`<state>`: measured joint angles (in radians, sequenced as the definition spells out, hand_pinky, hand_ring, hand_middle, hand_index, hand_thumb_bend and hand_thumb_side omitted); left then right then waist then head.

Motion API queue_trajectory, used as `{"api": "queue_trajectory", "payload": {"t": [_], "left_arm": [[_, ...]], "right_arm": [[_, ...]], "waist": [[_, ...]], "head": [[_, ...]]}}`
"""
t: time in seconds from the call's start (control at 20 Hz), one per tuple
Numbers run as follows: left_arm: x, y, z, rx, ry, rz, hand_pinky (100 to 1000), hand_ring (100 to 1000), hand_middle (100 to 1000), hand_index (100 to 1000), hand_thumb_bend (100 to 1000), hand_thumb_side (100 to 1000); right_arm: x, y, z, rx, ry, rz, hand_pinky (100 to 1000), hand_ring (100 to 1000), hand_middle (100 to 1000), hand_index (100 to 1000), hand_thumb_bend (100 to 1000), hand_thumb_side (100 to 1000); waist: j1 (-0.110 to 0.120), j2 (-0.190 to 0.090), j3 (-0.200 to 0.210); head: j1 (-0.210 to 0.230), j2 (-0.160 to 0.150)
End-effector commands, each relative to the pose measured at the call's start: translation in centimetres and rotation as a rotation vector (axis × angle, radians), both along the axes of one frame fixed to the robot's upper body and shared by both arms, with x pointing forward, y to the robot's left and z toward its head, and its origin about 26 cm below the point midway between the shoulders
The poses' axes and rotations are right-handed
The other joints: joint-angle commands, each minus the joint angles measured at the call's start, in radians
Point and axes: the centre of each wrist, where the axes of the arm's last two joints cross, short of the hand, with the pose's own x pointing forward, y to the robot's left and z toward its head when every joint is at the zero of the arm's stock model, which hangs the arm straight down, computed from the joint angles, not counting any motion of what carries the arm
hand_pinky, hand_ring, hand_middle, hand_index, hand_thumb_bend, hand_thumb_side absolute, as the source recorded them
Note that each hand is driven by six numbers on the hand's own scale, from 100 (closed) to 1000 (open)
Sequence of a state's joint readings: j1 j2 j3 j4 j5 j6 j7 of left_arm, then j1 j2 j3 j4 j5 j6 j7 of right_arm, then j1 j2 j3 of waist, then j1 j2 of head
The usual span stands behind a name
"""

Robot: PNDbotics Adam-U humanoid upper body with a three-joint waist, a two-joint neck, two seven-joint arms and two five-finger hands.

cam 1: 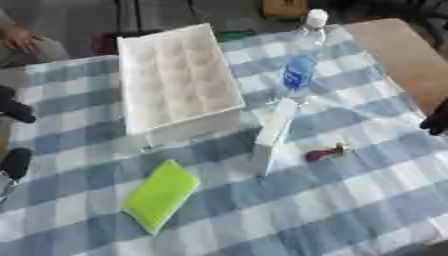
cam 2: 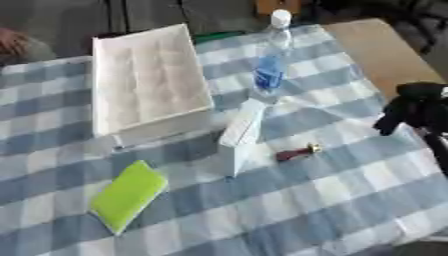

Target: Pick up objects on the table and place them in the box.

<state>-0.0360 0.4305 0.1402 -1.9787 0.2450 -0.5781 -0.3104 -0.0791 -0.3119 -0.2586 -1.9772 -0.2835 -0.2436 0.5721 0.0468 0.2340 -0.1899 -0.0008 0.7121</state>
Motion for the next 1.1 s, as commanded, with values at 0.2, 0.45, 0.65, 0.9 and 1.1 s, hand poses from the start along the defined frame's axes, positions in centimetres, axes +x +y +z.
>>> {"api": "queue_trajectory", "payload": {"t": [0.2,0.45,0.65,0.9,1.1], "left_arm": [[-0.2,0.4,1.1,0.047,-0.035,-0.002,573,642,711,856,412,103],[-0.4,0.9,1.3,0.159,-0.057,-0.005,590,660,724,862,404,100],[-0.7,1.3,1.4,0.314,-0.092,-0.021,591,661,726,866,403,100],[-0.5,1.5,3.0,0.665,-0.162,-0.074,632,686,737,888,500,100],[0.2,1.0,4.5,0.919,-0.292,-0.119,683,714,733,896,592,168]], "right_arm": [[-0.2,-0.1,1.0,-0.02,-0.033,0.002,584,501,596,808,100,689],[-0.2,-0.1,1.0,-0.023,-0.033,0.003,584,501,596,809,100,689],[-0.2,-0.1,1.1,-0.026,-0.032,0.004,584,500,596,809,100,690],[-0.2,-0.1,1.0,-0.034,-0.027,0.005,584,500,596,809,100,690],[-0.3,-0.2,1.0,-0.038,-0.025,0.005,584,500,596,809,100,689]], "waist": [[-0.004,-0.014,0.002],[-0.003,-0.014,0.002],[0.0,-0.014,0.0],[0.005,-0.017,-0.004],[0.005,-0.02,-0.006]], "head": [[0.002,-0.004],[0.001,-0.007],[0.001,-0.007],[-0.001,-0.004],[-0.006,0.0]]}}
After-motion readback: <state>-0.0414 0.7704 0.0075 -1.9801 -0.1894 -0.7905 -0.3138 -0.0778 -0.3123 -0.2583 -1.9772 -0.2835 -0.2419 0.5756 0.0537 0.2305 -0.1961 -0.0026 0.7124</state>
